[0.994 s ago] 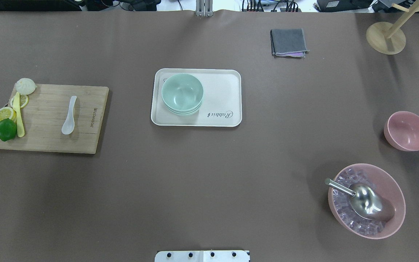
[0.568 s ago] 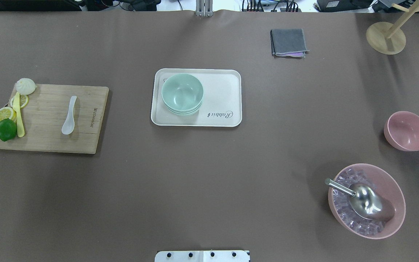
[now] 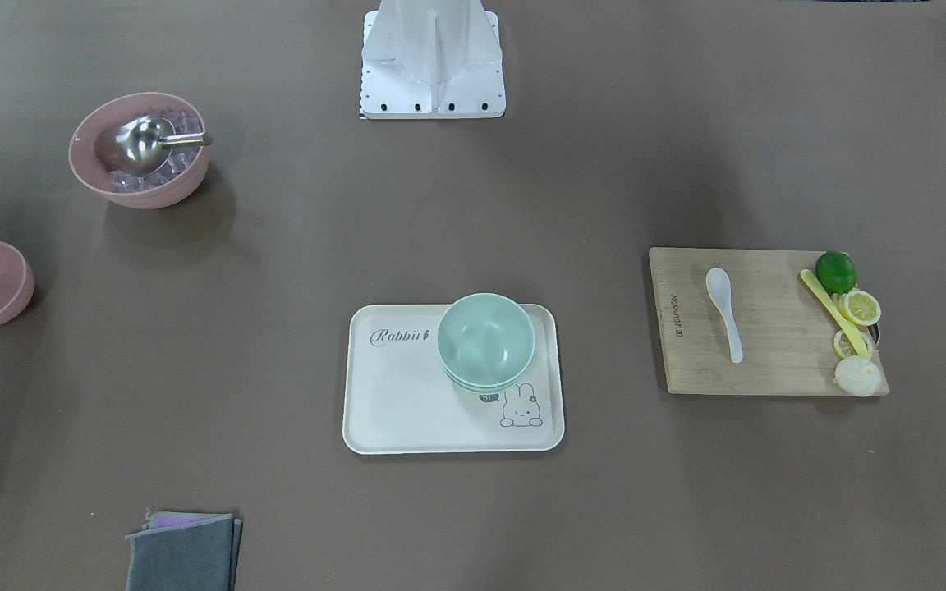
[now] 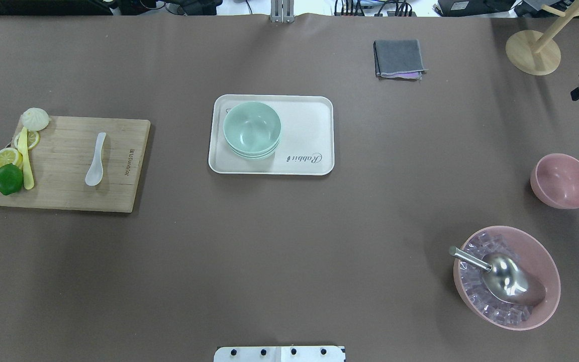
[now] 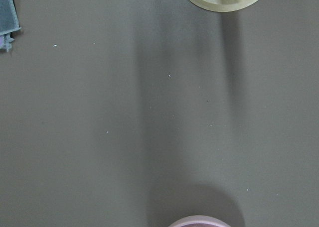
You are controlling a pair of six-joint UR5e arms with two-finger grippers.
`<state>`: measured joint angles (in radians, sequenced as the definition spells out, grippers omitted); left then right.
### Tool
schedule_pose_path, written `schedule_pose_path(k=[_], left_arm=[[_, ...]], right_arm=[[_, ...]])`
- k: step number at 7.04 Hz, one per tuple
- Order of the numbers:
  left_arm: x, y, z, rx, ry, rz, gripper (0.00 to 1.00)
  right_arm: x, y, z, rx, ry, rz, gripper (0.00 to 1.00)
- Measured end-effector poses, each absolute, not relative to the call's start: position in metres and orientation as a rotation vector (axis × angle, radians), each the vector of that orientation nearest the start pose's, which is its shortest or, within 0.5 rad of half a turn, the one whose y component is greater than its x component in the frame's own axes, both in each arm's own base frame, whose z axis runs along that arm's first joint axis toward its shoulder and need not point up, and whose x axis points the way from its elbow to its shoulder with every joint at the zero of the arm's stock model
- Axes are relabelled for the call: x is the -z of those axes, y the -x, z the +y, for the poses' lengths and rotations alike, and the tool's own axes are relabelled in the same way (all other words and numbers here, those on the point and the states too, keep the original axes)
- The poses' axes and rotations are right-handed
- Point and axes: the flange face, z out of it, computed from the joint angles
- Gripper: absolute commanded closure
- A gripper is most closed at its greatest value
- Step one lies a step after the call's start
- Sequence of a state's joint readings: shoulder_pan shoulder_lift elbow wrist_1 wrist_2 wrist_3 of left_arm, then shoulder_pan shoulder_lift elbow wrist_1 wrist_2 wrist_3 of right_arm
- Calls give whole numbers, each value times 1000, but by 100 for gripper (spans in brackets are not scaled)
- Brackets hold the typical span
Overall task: Stack pink bowl on green and place spoon
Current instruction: 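Reach the right gripper to the pink bowl while the left reaches the spoon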
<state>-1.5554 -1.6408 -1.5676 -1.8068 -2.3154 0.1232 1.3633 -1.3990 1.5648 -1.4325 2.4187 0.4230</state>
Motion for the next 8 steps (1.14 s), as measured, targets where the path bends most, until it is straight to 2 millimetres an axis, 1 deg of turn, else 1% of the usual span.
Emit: schedule_pose_path(k=[2,4,5,6,7,8], left_arm=[[-601,57,-539,-238,-326,725,2],[-599,57,-539,-225,-325,727,2],[-599,57,-539,-222,-324,728,2],[-600,57,-539,-220,-323,728,2],[-600,57,-540,-219,-322,728,2],[-600,57,-540,-219,-322,728,2]], right_arm=[[-600,69,-537,-40,-66,-896,0],[-649,83,-518,-16,-63,-888,0],[-664,93,-512,-3,-54,-888,0],[-671,104,-507,12,-42,-888,13],[-673,113,-504,25,-33,-889,50],[-674,118,-503,33,-27,-891,77]])
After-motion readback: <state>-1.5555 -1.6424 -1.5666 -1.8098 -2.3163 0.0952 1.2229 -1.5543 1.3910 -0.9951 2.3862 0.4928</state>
